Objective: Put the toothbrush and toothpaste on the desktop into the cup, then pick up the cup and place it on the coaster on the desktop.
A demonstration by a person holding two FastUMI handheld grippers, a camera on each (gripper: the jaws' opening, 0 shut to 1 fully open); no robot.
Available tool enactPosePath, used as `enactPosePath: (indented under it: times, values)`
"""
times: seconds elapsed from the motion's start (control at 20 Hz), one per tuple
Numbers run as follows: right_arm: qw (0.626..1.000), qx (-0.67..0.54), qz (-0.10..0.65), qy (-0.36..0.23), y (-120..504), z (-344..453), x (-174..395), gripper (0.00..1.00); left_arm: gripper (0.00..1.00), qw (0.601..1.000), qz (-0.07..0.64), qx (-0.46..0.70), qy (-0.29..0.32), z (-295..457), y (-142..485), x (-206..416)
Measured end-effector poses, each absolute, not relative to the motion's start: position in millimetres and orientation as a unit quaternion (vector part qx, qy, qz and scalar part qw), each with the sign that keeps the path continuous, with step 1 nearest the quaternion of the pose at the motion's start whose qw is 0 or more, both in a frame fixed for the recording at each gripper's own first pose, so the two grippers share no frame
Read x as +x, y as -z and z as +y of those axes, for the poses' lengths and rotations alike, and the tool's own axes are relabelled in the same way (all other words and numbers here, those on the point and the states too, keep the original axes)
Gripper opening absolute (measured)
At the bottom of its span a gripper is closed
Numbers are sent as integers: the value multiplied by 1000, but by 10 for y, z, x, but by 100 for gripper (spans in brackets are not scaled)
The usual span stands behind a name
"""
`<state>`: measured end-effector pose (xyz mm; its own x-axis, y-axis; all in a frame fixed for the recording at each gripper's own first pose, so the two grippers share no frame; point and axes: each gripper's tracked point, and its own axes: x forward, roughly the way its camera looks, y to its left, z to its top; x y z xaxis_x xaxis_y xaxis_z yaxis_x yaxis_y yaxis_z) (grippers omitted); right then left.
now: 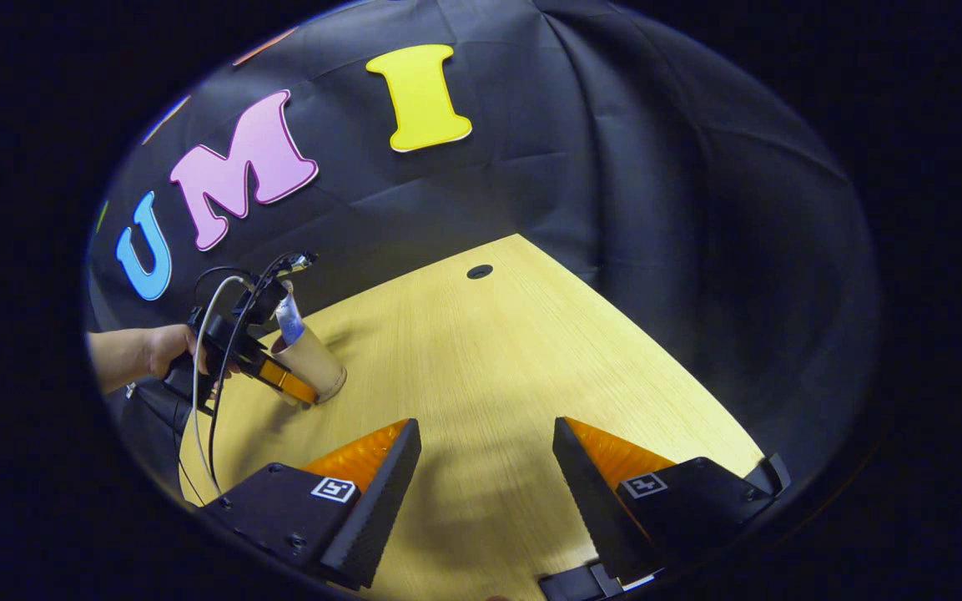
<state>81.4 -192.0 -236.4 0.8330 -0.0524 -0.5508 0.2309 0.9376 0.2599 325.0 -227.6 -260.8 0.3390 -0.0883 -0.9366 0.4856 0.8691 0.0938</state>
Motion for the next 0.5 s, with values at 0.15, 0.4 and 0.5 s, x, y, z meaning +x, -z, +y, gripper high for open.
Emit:
enactPosePath:
  times: [0.15,0.4,0.5]
  values:
    - [946,157,273,70,2272,-1852,755,98,76,819,511,182,187,-2309,2363,3259]
    - [951,151,264,56,2043,-1671,678,98,98,861,446,148,193,-2205,1720,3001]
    - [956,140,253,48,1861,-1549,657,98,98,885,406,131,187,-2088,1392,2865]
